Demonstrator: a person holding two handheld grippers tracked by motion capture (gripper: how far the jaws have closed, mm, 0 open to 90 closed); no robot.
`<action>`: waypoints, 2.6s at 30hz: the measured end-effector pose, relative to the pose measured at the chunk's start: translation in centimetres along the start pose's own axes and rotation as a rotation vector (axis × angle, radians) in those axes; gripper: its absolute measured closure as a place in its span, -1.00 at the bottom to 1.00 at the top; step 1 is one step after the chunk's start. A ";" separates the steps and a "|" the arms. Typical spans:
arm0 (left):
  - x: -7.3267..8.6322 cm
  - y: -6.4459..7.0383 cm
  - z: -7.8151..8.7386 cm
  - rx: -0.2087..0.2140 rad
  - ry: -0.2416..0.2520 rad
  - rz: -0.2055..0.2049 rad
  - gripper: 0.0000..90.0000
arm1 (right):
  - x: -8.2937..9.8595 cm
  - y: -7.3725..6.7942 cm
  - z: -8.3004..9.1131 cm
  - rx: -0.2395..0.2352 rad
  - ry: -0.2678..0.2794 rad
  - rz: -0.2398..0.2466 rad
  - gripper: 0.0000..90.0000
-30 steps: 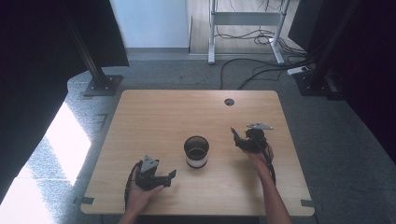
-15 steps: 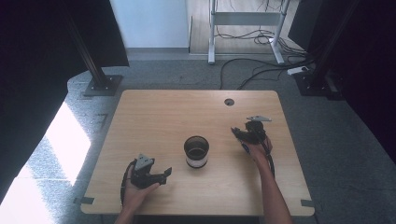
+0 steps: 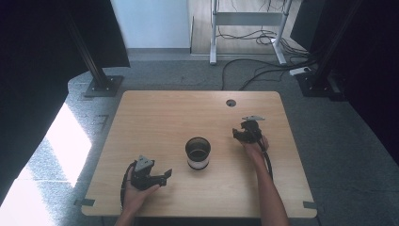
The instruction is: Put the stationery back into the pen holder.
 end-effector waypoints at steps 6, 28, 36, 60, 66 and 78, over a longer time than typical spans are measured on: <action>0.1 0.0 0.0 -0.001 -0.004 -0.003 -0.68 | 0.6 0.0 -1.2 0.009 -0.038 0.002 -0.09; 0.3 0.8 -0.7 0.008 -0.033 -0.030 -0.68 | 0.9 0.1 -1.0 0.030 -0.073 0.040 0.68; 0.3 0.6 -0.7 0.008 -0.034 -0.028 -0.68 | 0.8 0.7 -0.6 0.016 -0.057 0.003 0.76; 0.3 0.8 -0.7 0.011 -0.035 -0.036 -0.68 | -1.0 0.0 8.7 -0.201 0.246 -0.056 0.77; 0.4 0.7 -0.7 0.008 -0.038 -0.034 -0.68 | -1.1 -0.6 9.2 -0.235 0.261 -0.059 0.77; 0.4 1.0 -0.9 0.012 -0.045 -0.043 -0.68 | -1.9 -2.6 11.2 -0.301 0.311 -0.025 0.77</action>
Point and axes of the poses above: each handheld gripper's, and its own axes: z roughly backward along the jaws, x roughly out of its underside, y roughly to its right, the point moved 2 cm from there along -z, roughly forward along the jaws, and after that the axes turned 11 degrees about -z, right-handed, at the moved point
